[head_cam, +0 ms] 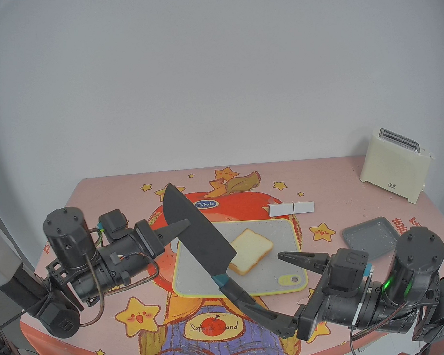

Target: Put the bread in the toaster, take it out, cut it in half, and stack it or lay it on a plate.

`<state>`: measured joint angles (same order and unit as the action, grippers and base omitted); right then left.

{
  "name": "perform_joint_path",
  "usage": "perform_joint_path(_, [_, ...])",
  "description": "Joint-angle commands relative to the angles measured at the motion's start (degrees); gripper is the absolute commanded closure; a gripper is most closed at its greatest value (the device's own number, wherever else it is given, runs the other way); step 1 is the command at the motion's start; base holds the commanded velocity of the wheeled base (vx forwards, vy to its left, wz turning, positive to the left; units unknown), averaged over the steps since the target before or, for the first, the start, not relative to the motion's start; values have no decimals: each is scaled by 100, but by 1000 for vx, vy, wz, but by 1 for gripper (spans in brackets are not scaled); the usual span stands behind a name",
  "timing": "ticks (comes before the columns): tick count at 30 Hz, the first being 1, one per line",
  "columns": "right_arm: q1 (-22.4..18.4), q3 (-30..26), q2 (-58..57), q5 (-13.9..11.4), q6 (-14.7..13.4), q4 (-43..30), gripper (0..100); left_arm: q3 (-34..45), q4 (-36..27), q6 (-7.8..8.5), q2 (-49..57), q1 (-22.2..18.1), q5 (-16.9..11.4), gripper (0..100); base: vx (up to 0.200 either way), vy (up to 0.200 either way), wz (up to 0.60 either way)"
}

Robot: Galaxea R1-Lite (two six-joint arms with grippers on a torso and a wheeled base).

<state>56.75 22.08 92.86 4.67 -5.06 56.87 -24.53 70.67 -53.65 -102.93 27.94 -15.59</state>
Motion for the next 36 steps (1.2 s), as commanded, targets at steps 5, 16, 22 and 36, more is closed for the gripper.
perform_joint_path(5, [-190, -221, -163, 25, 541, -9, 0, -2531, -3894, -49, 528, 563, 882, 100, 0, 0, 0])
perform_joint_path(16, [-111, -415, -13, 60, 778, -9, 0, -4069, -6645, -444, 888, 572, 874, 100, 0, 0, 0])
perform_joint_path(22, [29, -415, -4, 87, 814, 0, 0, -4965, -7999, -462, 809, 598, 882, 100, 0, 0, 0])
perform_joint_path(36, [29, -54, 163, 553, 1183, 536, 0, -5686, -8842, -849, 317, 941, 1049, 100, 0, 0, 0])
